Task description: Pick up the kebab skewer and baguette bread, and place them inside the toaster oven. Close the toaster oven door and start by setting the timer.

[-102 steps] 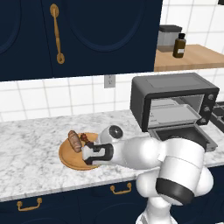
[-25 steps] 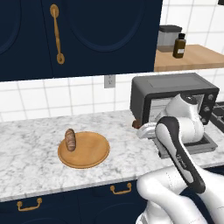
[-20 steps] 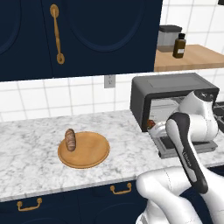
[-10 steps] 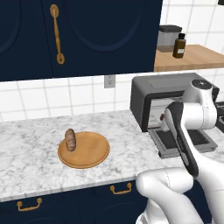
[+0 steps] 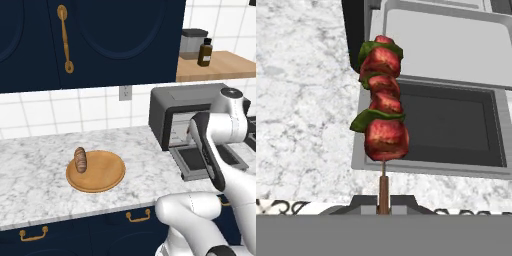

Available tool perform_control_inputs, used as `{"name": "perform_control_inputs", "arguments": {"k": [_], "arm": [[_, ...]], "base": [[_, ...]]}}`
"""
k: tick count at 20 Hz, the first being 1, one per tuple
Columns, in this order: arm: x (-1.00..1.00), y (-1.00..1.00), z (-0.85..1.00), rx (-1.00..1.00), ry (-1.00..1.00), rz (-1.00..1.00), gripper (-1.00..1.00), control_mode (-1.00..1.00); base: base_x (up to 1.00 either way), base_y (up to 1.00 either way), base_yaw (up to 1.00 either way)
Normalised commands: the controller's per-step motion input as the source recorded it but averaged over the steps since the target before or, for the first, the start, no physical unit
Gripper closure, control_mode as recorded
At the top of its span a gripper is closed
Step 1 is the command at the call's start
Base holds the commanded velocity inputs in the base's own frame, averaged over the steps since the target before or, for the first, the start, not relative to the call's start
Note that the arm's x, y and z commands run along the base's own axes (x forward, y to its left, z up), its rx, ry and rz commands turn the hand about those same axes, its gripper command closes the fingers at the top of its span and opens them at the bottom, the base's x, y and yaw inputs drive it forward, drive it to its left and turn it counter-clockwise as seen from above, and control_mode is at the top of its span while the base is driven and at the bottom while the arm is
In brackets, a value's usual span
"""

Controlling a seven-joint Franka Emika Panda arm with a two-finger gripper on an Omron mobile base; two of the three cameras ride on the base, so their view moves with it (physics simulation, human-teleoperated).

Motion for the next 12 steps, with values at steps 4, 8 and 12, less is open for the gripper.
{"name": "perform_control_inputs", "arguments": {"k": [4,8,12], "arm": [[0.32,-0.09,0.00,0.00,-0.05,0.00,1.00,-1.00],[0.34,0.00,-0.03,0.00,0.00,0.00,1.00,-1.00],[0.26,-0.08,-0.15,0.01,-0.01,0.00,1.00,-1.00]], "base": [[0.00,0.00,0.00],[0.00,0.00,0.00],[0.00,0.00,0.00]]}}
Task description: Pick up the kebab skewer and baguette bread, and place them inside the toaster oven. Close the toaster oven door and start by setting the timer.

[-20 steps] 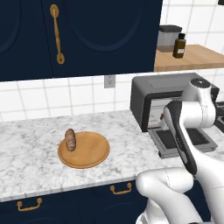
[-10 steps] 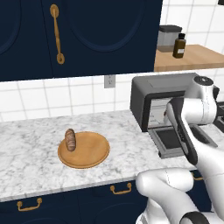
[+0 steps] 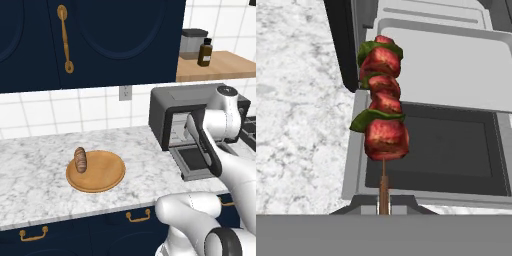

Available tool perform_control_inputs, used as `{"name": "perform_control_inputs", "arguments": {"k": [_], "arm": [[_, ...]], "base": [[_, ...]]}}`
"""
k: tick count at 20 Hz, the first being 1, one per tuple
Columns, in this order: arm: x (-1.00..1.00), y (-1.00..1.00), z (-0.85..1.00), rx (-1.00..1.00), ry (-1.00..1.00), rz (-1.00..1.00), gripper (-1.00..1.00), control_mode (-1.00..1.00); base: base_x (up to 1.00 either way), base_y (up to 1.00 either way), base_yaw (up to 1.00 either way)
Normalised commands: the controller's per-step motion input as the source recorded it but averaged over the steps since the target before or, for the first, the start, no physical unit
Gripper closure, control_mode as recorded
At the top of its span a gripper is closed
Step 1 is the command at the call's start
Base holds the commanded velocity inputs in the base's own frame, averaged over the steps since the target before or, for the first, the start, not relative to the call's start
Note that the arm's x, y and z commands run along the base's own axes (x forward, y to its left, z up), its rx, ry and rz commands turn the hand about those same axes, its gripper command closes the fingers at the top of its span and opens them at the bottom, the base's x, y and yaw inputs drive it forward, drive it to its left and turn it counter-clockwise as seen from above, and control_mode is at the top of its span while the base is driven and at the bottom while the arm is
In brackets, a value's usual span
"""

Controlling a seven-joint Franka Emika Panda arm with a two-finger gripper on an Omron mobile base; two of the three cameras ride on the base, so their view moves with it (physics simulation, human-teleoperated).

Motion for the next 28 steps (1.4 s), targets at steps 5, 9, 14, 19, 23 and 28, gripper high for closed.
{"name": "perform_control_inputs", "arguments": {"k": [5,9,14,19,23,28], "arm": [[0.25,-0.10,-0.31,0.03,-0.01,0.00,1.00,-1.00],[0.21,-0.05,-0.21,0.06,-0.05,0.00,1.00,-1.00],[0.14,-0.06,0.00,0.05,-0.10,0.00,1.00,-1.00],[0.24,0.00,-0.07,0.00,-0.02,-0.01,1.00,-1.00],[0.18,0.00,-0.19,0.00,0.00,-0.03,1.00,-1.00],[0.02,-0.07,-0.15,0.00,0.00,-0.01,1.00,-1.00]], "base": [[0.00,0.00,0.00],[0.00,0.00,0.00],[0.00,0.00,0.00],[0.00,0.00,0.00],[0.00,0.00,0.00],[0.00,0.00,0.00]]}}
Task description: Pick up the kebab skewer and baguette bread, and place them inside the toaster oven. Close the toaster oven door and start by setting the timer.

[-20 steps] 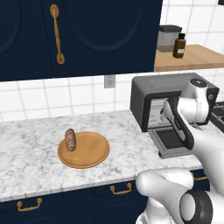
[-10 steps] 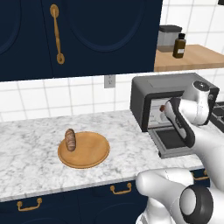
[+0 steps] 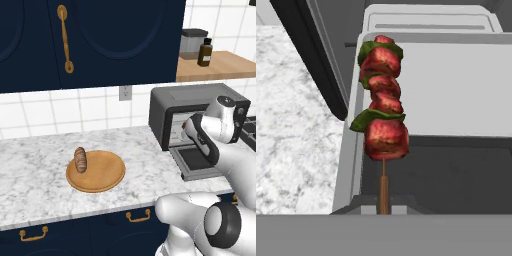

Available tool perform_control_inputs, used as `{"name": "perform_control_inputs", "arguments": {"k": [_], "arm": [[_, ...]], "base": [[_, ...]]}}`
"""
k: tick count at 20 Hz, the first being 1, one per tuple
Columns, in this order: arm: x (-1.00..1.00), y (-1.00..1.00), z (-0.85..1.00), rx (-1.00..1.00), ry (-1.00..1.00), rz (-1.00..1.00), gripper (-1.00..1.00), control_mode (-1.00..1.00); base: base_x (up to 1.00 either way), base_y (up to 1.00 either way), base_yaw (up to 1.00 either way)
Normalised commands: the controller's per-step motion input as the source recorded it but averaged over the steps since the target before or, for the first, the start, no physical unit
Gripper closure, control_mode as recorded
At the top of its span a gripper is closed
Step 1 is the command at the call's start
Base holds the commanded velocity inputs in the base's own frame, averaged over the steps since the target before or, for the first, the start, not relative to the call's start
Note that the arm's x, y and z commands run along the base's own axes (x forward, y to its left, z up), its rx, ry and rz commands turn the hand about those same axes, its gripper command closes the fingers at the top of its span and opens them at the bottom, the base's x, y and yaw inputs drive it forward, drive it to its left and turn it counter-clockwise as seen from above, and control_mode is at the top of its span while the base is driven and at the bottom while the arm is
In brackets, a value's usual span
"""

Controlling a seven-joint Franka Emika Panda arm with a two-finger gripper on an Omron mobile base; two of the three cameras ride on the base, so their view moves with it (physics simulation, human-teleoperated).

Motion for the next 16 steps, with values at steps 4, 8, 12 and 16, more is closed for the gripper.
{"name": "perform_control_inputs", "arguments": {"k": [4,8,12,16], "arm": [[0.00,-0.04,-0.01,0.00,0.00,0.00,1.00,-1.00],[0.02,0.00,0.00,0.01,0.00,0.00,1.00,-1.00],[0.07,0.00,0.00,0.00,-0.02,0.00,1.00,-1.00],[0.15,0.00,0.00,0.00,-0.02,0.00,1.00,-1.00]], "base": [[0.00,0.00,0.00],[0.00,0.00,0.00],[0.00,0.00,0.00],[0.00,0.00,0.00]]}}
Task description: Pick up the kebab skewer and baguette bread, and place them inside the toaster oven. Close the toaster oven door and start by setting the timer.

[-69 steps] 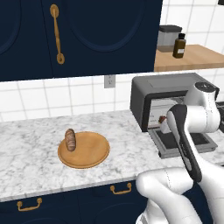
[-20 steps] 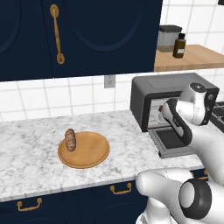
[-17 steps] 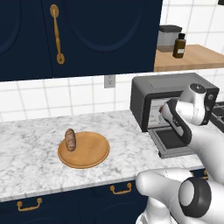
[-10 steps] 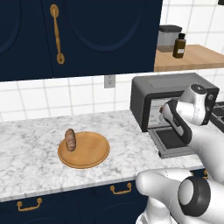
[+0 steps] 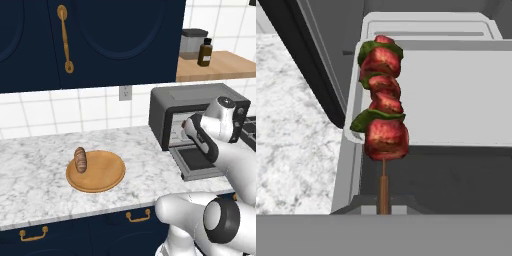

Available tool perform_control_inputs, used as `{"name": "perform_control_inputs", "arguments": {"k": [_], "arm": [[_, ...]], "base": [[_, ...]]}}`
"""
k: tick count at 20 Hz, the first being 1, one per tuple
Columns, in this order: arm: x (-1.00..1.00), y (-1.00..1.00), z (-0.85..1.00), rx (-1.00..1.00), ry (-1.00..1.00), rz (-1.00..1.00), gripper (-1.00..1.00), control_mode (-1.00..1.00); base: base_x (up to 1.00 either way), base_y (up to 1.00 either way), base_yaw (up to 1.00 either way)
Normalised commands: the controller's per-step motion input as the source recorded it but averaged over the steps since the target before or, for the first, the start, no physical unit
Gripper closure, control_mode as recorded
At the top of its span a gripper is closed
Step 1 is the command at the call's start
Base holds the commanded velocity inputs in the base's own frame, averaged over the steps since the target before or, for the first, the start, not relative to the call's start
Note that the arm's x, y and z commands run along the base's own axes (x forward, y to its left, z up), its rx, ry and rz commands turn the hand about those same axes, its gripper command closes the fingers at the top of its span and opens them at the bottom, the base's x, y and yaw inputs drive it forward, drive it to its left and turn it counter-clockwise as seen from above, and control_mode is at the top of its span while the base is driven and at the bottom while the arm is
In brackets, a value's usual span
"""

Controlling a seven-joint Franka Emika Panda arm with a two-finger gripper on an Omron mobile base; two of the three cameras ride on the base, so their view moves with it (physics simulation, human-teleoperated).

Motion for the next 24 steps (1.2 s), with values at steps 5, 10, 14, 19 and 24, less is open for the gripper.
{"name": "perform_control_inputs", "arguments": {"k": [5,10,14,19,24], "arm": [[0.06,0.00,0.00,0.00,0.00,0.00,-1.00,-1.00],[0.00,0.00,0.03,0.00,0.00,0.00,-1.00,-1.00],[0.00,0.00,0.21,0.00,0.00,0.00,-1.00,-1.00],[-0.41,0.00,0.23,0.00,-0.01,0.00,-1.00,-1.00],[-1.00,0.24,0.00,0.00,0.00,-0.04,-1.00,-1.00]], "base": [[0.00,0.00,0.00],[0.00,0.00,0.00],[0.00,0.00,0.00],[0.00,0.00,0.00],[0.00,0.00,0.00]]}}
